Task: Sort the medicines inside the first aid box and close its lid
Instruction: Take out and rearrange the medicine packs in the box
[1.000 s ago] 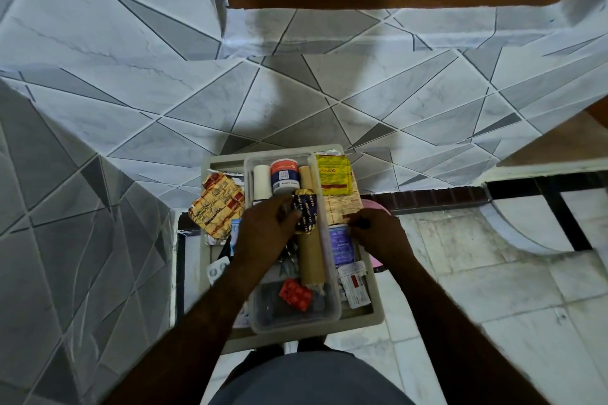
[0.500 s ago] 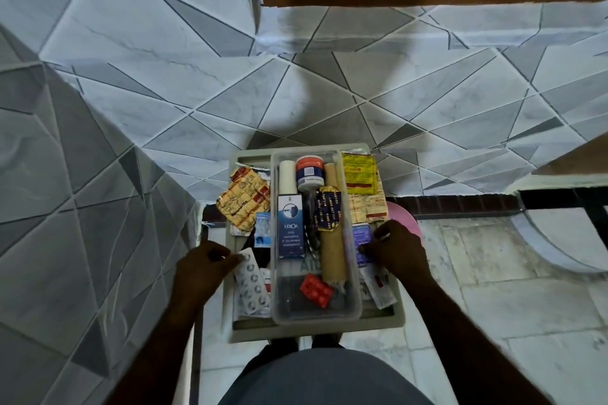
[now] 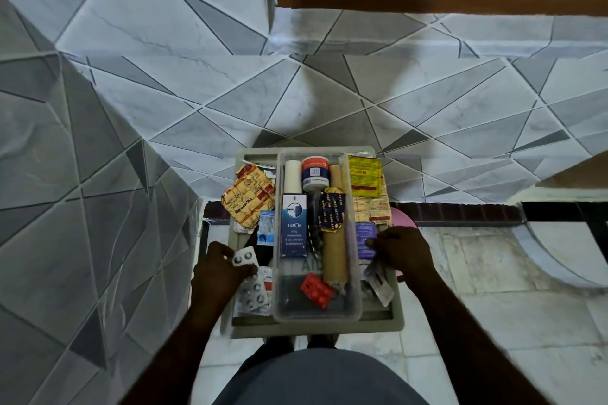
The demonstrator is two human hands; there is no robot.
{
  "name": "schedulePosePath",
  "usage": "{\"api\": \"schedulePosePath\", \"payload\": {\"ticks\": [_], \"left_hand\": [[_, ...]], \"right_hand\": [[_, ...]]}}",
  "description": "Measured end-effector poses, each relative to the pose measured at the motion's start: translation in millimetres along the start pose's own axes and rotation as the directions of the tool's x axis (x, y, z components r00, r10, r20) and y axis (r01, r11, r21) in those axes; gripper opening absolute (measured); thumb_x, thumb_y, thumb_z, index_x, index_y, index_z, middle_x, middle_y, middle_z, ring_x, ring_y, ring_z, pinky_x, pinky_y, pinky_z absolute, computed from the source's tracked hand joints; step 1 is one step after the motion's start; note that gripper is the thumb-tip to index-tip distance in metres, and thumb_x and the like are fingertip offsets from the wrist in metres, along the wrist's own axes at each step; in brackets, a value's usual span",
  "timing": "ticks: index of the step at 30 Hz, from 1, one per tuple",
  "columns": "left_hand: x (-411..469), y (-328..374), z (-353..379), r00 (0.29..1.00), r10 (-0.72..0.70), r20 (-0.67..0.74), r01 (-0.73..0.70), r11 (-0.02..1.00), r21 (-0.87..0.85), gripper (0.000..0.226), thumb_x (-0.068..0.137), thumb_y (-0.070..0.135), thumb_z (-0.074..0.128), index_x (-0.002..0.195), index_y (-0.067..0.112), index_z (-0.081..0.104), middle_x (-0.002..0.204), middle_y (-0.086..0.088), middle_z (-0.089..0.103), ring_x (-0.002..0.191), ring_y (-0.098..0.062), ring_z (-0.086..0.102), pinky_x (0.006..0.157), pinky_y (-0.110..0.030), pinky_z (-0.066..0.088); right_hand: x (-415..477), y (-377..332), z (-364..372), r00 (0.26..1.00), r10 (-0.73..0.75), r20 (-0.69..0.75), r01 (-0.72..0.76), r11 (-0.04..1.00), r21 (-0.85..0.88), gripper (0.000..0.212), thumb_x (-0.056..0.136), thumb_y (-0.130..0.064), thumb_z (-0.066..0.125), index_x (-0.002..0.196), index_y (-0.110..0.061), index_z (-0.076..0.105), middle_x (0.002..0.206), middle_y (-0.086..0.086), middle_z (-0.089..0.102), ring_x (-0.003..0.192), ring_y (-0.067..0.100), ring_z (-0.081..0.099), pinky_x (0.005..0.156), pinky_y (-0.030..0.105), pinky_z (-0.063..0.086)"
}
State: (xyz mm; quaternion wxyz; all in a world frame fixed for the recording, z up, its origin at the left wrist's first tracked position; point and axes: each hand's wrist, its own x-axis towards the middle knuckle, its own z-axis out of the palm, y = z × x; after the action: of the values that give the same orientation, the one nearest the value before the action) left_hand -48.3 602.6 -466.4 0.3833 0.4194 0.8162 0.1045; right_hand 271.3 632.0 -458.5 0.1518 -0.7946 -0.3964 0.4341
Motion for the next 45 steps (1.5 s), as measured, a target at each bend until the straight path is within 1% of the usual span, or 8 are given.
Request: {"api": "schedulePosePath", "payload": {"ticks": [6,10,13,18,22,29,38,45], "left_hand": [[-6,4,0,0.998,-0.053,-0.021,0.048,0.984,-0.17,0.07,0.062,0.018,0.089,0.111,0.021,0.039,0.114,-0.016,0.065,0.096,-0.034,0.065,0.084,-0.049,0.055],[-7,4,-1,0.996,-0.091,0.016,0.092,0.948,-0.304,0.069,0.066,0.008,0.085,0.11,0.027,0.035,0.1,-0.013,0.068,0.081,-0.029,0.068,0.072,-0.041,0.057],[-5,1,-3,0.996,-0.091,0.022,0.093,0.934,-0.344,0.059,0.07,0.01,0.082,0.107,0.026,0.039,0.099,-0.009,0.065,0.084,-0.029,0.067,0.076,-0.043,0.058],[0,-7,-11,0.998,-0.051,0.029,0.058,0.9,-0.432,0.026,0.08,0.014,0.074,0.09,0.026,0.054,0.094,-0.006,0.069,0.09,-0.028,0.069,0.079,-0.045,0.057],[0,4,-28,1.0,0.006,0.021,0.005,0.858,-0.514,0.024,0.086,0.009,0.068,0.107,0.015,0.058,0.094,-0.007,0.068,0.086,-0.027,0.069,0.066,-0.036,0.056],[7,43,-57,0.981,0.191,-0.039,-0.186,0.858,-0.479,0.032,0.087,0.012,0.066,0.115,0.027,0.059,0.101,-0.003,0.071,0.084,-0.022,0.069,0.069,-0.037,0.055],[23,111,-28,0.956,0.282,-0.075,-0.287,0.861,-0.421,0.03,0.071,0.023,0.082,0.091,0.031,0.061,0.097,-0.004,0.073,0.087,-0.024,0.072,0.075,-0.05,0.06],[42,154,-9,0.904,0.382,-0.192,-0.42,0.878,-0.229,0.03,0.076,0.011,0.078,0.103,0.011,0.064,0.104,-0.011,0.073,0.094,-0.025,0.069,0.072,-0.026,0.048]], "right_hand": [[-5,-5,-3,1.0,-0.004,0.007,0.004,0.999,0.04,0.012,0.081,-0.025,0.077,0.083,-0.014,0.074,0.068,-0.004,0.07,0.057,0.008,0.064,0.055,0.021,0.047],[-6,-9,-4,1.0,-0.027,0.014,0.026,0.998,0.064,0.01,0.081,-0.025,0.077,0.085,-0.016,0.073,0.071,-0.002,0.072,0.061,0.012,0.067,0.059,0.025,0.054],[-6,-12,-9,0.999,-0.037,0.023,0.036,0.997,0.075,0.006,0.081,-0.024,0.077,0.08,-0.02,0.072,0.074,0.002,0.074,0.066,0.017,0.069,0.071,0.034,0.059],[-11,-24,-23,0.997,-0.079,-0.023,0.081,0.99,0.117,0.009,0.085,-0.018,0.073,0.077,-0.018,0.067,0.076,0.005,0.071,0.069,0.017,0.067,0.062,0.026,0.056],[-19,-36,-34,0.987,-0.129,-0.091,0.144,0.973,0.178,0.009,0.085,-0.014,0.072,0.077,-0.015,0.067,0.07,0.005,0.069,0.062,0.017,0.063,0.062,0.029,0.055],[-30,-62,-30,0.959,-0.237,-0.158,0.27,0.933,0.236,0.012,0.086,-0.018,0.071,0.075,-0.02,0.067,0.074,0.001,0.072,0.065,0.015,0.068,0.065,0.032,0.057],[-33,-85,0,0.958,-0.281,-0.063,0.288,0.938,0.193,0.01,0.085,-0.018,0.071,0.079,-0.01,0.072,0.073,0.013,0.073,0.063,0.024,0.067,0.068,0.043,0.058],[-28,-79,6,0.96,-0.275,-0.056,0.28,0.951,0.128,0.009,0.083,-0.021,0.073,0.075,-0.015,0.071,0.064,0.005,0.071,0.055,0.017,0.065,0.067,0.045,0.058]]}}
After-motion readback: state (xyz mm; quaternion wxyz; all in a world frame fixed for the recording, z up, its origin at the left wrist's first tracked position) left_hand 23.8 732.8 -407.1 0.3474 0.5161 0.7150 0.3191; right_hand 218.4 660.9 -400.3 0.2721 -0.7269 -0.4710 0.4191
